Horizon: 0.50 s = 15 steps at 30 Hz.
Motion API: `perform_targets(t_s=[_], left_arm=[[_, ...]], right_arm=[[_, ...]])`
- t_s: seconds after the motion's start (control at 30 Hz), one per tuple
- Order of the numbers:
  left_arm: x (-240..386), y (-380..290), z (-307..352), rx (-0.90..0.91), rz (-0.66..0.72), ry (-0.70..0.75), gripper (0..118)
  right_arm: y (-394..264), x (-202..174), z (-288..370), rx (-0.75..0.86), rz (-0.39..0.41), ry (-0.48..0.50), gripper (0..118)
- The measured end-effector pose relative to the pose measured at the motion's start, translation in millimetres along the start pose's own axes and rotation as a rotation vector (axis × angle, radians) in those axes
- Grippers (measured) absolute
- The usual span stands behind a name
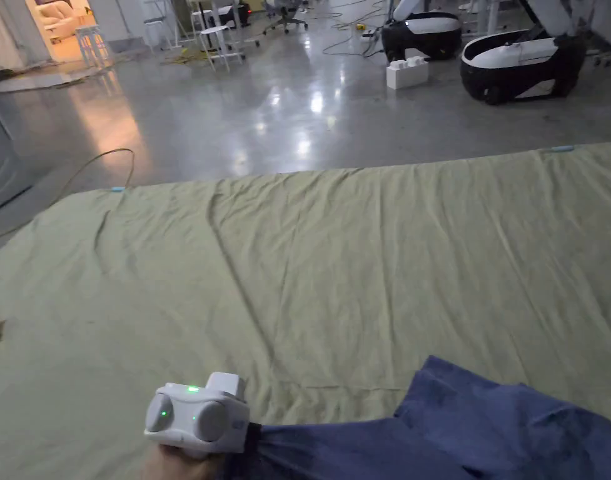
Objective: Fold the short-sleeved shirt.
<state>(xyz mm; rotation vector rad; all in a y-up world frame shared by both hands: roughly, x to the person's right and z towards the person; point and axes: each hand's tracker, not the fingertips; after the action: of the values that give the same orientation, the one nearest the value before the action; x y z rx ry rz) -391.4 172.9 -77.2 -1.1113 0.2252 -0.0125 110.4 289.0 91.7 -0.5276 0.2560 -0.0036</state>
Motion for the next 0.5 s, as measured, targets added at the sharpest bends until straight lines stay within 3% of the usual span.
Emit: perform_targets(t_s=[0.1,0.13,0.2,0.23,0.27,0.3,0.4,0.5], left_arm=[[14.6,0.6,-11.1,-0.038,-0.094,0.046,15],[13.6,1.7,-14.1,-0.040,-0.063,0.033,15],[6.3,8.7,-17.9,-0.059,-0.033,0.018,14],[4.1,10.6,-18.2,-0.083,-0.017,-0.005,14],[2.5,11.8,-18.7,-0.089,-0.014,-0.012,14],[1.2,12.0,-19.6,-0.095,-0.009,-0.021,14],[-0.5,13.9,-18.3,-0.102,-0.006,-0.024,14],[-1.8,13.1,-17.9,-0.103,-0.013,-0.030,14]], right_arm=[[32.6,3.3,-38.6,-0.014,0.081,0.005,1],[47.2,6.3,-58.4,-0.026,0.108,0.020,9],[68.8,16.4,-103.7,-0.098,0.100,0.070,51],[78.7,21.4,-130.8,-0.142,0.094,0.100,81],[84.4,25.8,-155.7,-0.191,0.093,0.132,96],[90.7,32.3,-183.9,-0.225,0.091,0.142,101],[91.0,42.1,-263.1,-0.391,0.148,0.124,101],[73.7,52.9,-324.7,-0.535,0.132,0.103,100]])
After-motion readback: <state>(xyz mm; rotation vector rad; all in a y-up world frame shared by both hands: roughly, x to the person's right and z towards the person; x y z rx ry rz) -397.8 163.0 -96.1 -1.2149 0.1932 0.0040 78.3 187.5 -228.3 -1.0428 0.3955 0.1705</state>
